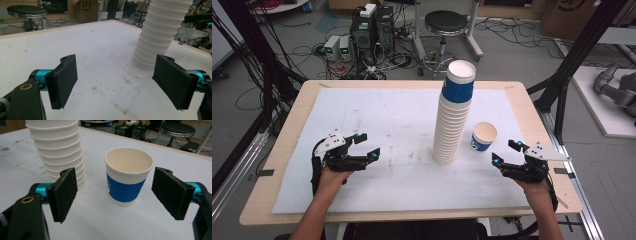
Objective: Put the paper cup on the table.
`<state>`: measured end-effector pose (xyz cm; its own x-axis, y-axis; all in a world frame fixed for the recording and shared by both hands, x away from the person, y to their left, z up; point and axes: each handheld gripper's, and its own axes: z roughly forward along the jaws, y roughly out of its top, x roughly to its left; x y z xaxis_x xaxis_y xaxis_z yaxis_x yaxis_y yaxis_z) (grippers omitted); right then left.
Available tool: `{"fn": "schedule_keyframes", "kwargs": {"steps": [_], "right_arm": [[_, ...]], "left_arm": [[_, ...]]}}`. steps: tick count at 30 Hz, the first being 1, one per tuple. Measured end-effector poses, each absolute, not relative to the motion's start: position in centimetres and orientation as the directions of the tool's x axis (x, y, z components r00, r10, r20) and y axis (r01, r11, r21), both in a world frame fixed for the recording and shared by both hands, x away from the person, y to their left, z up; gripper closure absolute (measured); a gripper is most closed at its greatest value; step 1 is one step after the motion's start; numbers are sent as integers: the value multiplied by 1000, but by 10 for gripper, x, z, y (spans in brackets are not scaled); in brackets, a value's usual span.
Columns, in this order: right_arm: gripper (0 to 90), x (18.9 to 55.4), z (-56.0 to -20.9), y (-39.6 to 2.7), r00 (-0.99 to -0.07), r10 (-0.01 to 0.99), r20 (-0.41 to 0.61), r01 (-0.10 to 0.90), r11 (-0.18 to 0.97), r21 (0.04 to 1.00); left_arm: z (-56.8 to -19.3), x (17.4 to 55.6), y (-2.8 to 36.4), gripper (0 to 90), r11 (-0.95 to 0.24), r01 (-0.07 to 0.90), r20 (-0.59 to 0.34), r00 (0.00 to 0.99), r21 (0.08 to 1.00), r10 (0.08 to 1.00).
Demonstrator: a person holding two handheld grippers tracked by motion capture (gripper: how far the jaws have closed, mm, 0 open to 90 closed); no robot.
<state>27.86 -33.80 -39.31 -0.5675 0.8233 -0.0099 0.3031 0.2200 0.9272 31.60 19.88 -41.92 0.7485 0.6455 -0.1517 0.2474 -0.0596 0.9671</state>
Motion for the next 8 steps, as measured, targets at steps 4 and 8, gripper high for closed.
{"fn": "schedule_keyframes", "kwargs": {"steps": [4, 8], "right_arm": [[209, 279, -394, -338, -567, 824, -9, 306, 221, 926], [209, 281, -394, -339, -567, 824, -9, 306, 220, 926]], "left_arm": [[-420, 317, 198, 195, -64, 249, -150, 749, 966, 645], [-421, 318, 198, 194, -64, 252, -152, 747, 966, 647]]}}
